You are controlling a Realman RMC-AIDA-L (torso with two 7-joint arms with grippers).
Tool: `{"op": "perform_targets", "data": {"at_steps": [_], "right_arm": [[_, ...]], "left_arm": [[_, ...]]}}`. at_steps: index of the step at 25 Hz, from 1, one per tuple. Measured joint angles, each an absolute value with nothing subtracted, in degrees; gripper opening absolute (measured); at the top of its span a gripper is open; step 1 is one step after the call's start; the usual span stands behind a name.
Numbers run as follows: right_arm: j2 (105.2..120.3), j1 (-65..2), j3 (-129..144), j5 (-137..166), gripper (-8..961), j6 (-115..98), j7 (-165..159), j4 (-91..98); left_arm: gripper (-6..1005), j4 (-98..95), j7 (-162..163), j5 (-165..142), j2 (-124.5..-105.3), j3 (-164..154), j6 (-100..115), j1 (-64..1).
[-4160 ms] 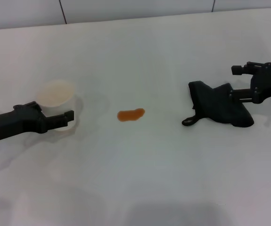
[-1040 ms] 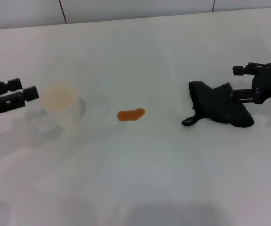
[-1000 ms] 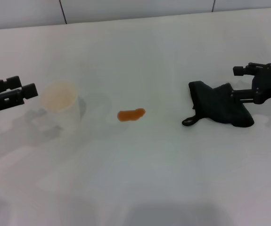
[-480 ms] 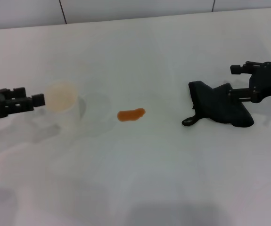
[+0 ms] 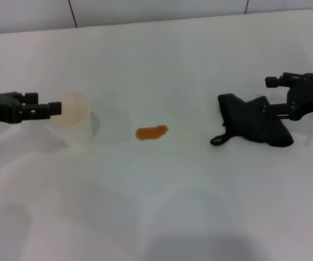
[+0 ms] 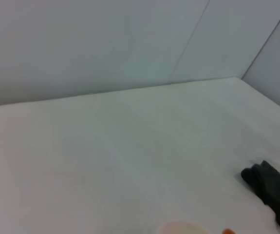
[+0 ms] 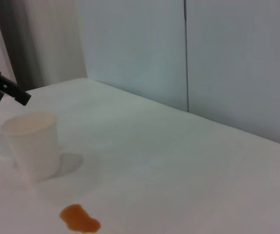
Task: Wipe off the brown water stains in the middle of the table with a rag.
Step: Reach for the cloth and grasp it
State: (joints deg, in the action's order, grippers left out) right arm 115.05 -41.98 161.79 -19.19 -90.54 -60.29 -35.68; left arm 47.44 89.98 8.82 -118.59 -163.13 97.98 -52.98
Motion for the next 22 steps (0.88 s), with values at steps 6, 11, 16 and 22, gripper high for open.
{"op": "perform_targets", "data": {"at_steps": [6, 11, 16, 22], "right_arm": [[115.07, -41.84, 161.81, -18.97, 857, -90.49, -60.22, -35.68], [115.17, -41.80, 161.81, -18.75, 857, -90.81, -59.99, -35.68], [115.00, -42.45, 161.88, -14.92, 857, -94.06, -58.77, -35.80], [114.91, -44.31, 161.90, -11.31, 857, -98.88, -59.24, -38.01]], "left_arm": [[880, 47.46, 90.15, 7.47, -118.35, -163.13, 97.57, -55.26], [880, 47.46, 90.16, 6.16, -118.32, -163.13, 97.10, -56.44], [880, 47.49, 90.16, 6.20, -118.30, -163.13, 96.95, -56.53], [880, 48.02, 90.15, 6.35, -118.29, -163.12, 96.94, -56.57]]}}
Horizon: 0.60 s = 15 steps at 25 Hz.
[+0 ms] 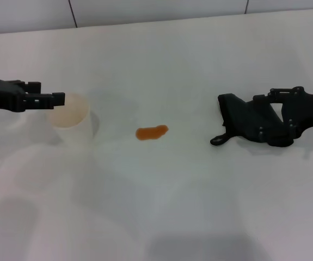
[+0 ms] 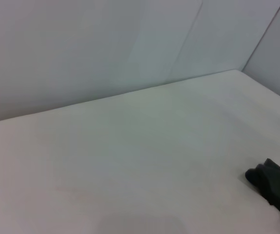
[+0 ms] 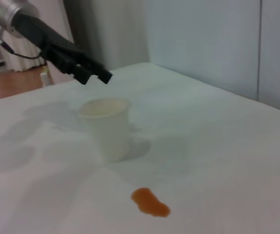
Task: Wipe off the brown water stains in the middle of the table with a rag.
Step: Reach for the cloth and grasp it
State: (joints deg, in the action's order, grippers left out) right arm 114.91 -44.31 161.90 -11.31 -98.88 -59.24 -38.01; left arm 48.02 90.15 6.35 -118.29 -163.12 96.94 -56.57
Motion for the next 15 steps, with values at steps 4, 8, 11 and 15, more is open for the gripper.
{"op": "perform_targets", "data": {"at_steps": [4, 8, 11, 15], "right_arm": [[114.94, -45.09, 161.89, -9.96, 858, -99.06, -60.17, -39.39], [115.13, -46.73, 161.89, -6.69, 858, -97.54, -60.53, -39.46], [115.14, -47.93, 161.85, -4.64, 857, -95.96, -60.84, -39.24], [115.27, -48.72, 161.81, -4.24, 858, -94.41, -60.86, -38.66]], "left_arm": [[880, 48.08, 89.95, 6.44, -118.30, -163.13, 97.00, -56.98], [880, 48.08, 89.82, 6.41, -118.06, -163.12, 97.35, -57.50], [880, 48.08, 89.97, 6.07, -117.90, -163.12, 97.43, -57.95], [880, 48.08, 90.06, 6.05, -117.88, -163.12, 97.46, -58.08]]}}
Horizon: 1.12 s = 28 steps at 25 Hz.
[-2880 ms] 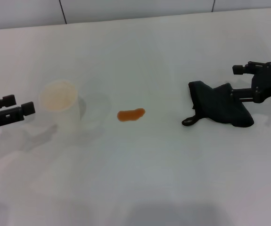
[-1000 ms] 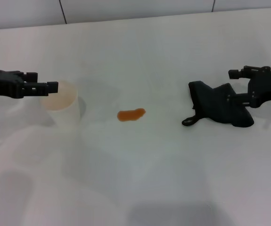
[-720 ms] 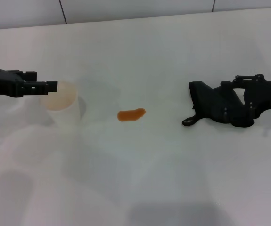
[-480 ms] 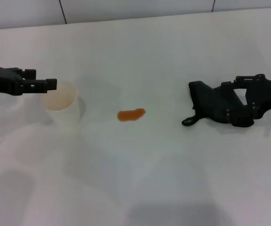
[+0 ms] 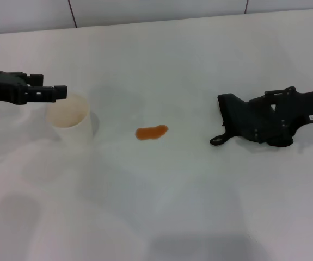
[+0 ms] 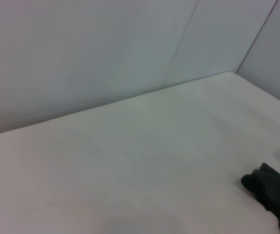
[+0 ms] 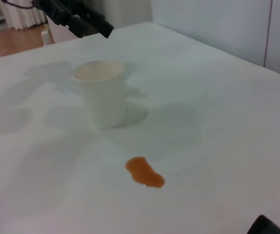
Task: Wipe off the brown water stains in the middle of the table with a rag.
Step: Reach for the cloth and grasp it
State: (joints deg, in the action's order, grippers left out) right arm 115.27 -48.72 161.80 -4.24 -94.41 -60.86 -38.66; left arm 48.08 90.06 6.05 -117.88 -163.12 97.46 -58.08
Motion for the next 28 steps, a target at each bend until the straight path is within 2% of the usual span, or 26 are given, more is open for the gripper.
{"op": "perform_targets", "data": {"at_steps": [10, 28], "right_arm": [[115.59, -50.58, 161.71, -2.18, 857, -85.79, -62.06, -36.30], [115.37, -50.08, 161.82, -2.14, 858, -82.57, -62.27, -36.36]], "left_arm": [[880, 47.97, 90.13, 6.10, -118.20, -163.12, 97.55, -58.48], [880, 47.99, 89.93, 5.95, -117.89, -163.12, 97.55, -58.98]]}}
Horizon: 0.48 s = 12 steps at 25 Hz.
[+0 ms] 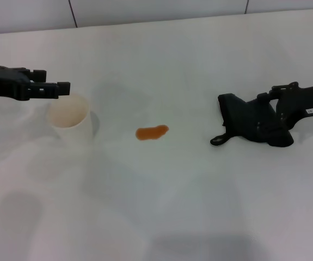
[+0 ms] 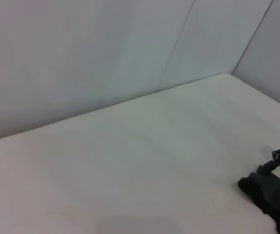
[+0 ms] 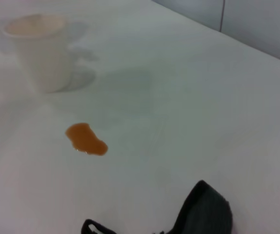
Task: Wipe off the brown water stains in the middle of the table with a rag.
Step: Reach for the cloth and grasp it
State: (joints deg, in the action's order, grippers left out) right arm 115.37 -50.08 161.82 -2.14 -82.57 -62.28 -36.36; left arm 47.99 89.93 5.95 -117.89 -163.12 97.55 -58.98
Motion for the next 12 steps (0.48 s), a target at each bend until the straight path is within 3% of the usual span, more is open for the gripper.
{"op": "perform_targets", "data": {"at_steps": [12], "right_arm": [[115.37, -49.85, 161.80, -1.33, 857, -80.47, -62.27, -34.91]], "left_arm": [[880, 48.08, 89.92, 5.86, -117.77, -163.12, 97.22, -59.42]]}}
